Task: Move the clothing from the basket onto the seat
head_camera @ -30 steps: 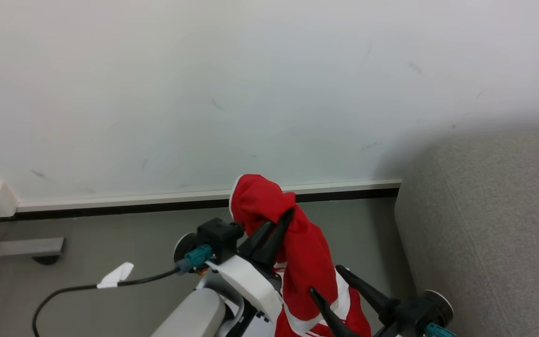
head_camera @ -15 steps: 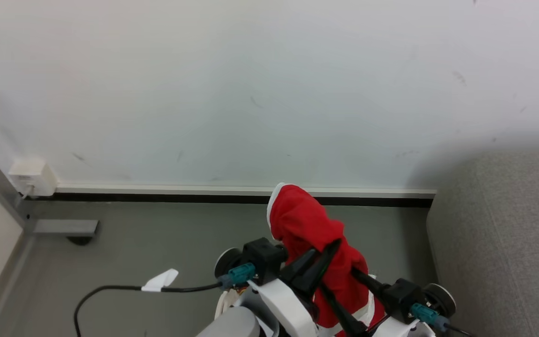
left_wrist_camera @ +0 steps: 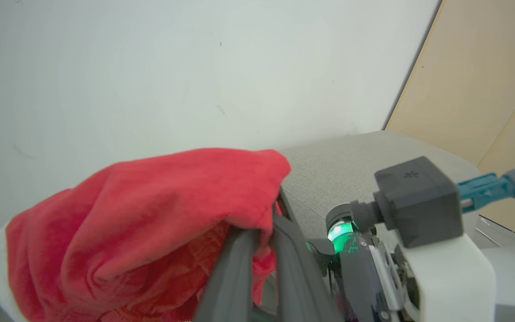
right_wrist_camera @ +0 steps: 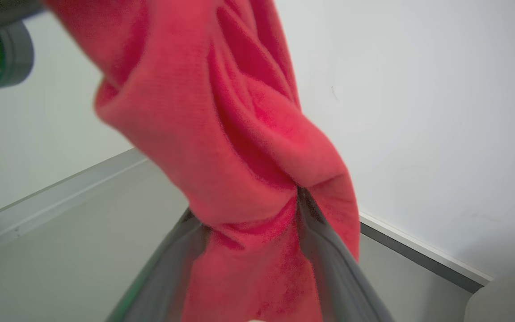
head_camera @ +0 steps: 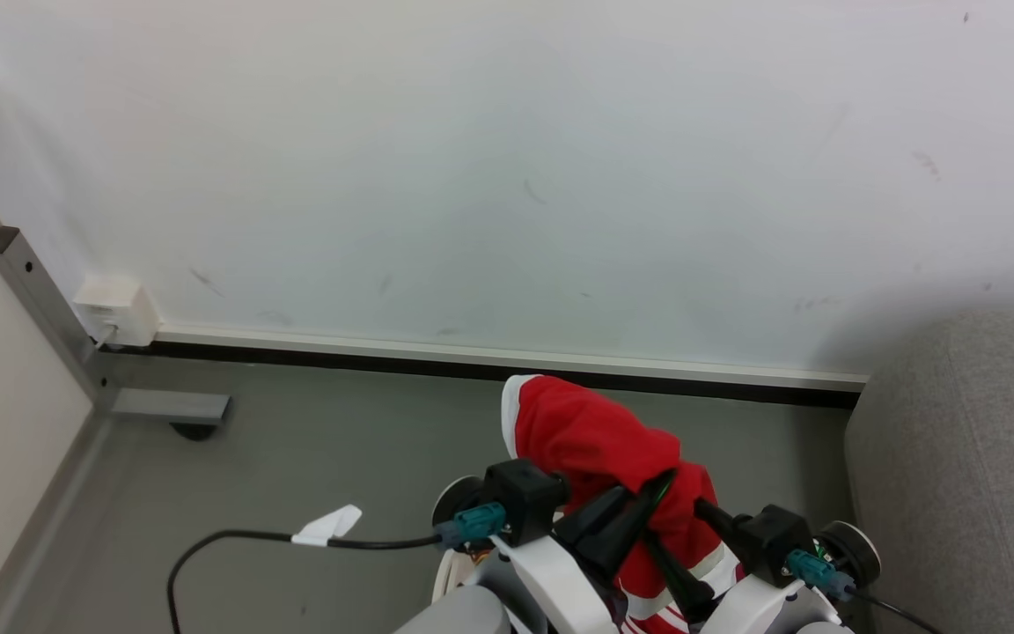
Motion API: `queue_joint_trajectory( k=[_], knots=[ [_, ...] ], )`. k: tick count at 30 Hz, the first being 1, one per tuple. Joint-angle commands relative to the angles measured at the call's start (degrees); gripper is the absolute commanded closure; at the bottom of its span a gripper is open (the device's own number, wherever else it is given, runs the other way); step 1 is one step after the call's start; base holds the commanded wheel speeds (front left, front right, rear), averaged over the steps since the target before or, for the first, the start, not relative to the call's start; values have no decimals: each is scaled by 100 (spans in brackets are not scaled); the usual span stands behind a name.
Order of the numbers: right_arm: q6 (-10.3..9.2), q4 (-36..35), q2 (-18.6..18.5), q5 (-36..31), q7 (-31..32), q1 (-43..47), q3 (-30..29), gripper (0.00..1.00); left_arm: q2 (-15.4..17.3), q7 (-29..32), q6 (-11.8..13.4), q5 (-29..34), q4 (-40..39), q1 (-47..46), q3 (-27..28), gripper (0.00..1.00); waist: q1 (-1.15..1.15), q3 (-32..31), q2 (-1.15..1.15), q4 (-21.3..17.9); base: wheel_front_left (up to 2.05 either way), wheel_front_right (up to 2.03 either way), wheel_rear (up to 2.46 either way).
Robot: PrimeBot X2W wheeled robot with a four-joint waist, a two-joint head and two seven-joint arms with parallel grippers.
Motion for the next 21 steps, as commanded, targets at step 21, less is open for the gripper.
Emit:
queue_joint_trajectory(
  k=[21],
  knots=[
    [-11,-1408,-115,566,2,724,-1217,100,138,-19,113,-42,148,153,167,84,0,16,0,-309,0,0,0]
  ],
)
